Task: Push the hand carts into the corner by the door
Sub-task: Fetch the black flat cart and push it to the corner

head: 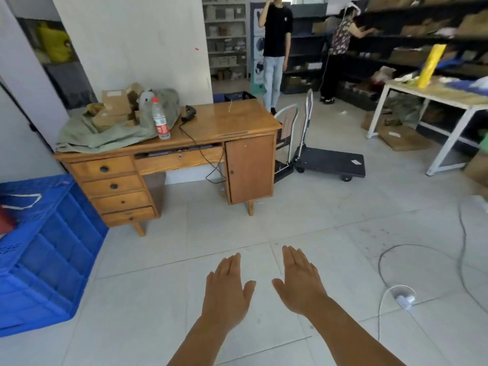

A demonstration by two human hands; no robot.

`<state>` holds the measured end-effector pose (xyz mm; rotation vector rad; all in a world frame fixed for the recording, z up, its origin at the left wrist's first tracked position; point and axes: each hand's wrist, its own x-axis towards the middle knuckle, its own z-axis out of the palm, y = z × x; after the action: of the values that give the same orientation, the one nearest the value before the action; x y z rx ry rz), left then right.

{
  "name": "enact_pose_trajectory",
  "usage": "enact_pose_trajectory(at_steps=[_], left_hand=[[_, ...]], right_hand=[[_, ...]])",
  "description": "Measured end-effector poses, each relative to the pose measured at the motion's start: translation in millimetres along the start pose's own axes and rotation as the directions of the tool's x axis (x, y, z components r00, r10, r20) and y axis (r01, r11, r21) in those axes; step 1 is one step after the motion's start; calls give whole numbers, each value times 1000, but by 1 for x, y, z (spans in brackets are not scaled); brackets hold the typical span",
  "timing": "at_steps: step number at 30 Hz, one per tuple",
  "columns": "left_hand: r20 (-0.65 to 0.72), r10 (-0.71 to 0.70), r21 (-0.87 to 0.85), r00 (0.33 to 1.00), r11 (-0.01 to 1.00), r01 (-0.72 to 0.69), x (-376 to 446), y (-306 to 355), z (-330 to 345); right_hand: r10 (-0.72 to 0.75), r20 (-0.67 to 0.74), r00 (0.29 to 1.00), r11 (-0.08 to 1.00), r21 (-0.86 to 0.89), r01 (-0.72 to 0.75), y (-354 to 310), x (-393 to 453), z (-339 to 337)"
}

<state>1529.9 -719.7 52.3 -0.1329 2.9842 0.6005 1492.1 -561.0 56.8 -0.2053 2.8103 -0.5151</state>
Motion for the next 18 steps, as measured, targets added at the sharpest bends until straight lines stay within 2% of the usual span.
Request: enact_pose_trajectory(at_steps=[9,18], left_hand=[[65,232,-27,971,973,-231,139,69,-6],[135,393,-30,910,919,-392,269,111,-31]], right_hand=[[242,-127,962,969,72,-235,62,81,-65],[391,-219,894,919,147,-366,84,172,-118]])
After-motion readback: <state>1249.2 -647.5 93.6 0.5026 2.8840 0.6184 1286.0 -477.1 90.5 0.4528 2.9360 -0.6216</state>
